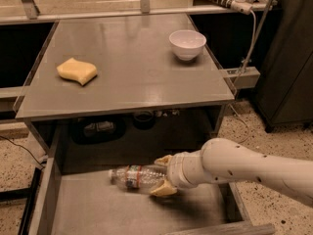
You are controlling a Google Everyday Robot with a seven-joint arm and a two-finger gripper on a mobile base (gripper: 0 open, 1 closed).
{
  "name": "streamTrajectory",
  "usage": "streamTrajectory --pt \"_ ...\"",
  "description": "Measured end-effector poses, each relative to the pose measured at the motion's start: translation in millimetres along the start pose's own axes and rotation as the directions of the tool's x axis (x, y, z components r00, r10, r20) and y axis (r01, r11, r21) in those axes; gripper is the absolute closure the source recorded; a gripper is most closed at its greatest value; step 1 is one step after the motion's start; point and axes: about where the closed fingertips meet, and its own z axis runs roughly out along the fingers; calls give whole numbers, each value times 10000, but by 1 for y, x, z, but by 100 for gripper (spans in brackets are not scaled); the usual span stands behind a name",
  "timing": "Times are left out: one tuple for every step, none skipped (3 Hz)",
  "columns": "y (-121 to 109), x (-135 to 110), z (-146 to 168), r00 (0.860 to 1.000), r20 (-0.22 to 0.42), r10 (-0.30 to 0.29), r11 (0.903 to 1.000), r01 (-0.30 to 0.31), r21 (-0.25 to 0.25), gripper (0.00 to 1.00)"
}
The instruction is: Pick water bottle from top drawer and place on counter
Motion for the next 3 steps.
streamTrajectory --pt "0 0 0 10000 0 0 10000 0 0 65" --pt "0 0 0 10000 0 0 10000 0 0 87" --pt "0 0 0 10000 0 -2 10000 2 -2 100"
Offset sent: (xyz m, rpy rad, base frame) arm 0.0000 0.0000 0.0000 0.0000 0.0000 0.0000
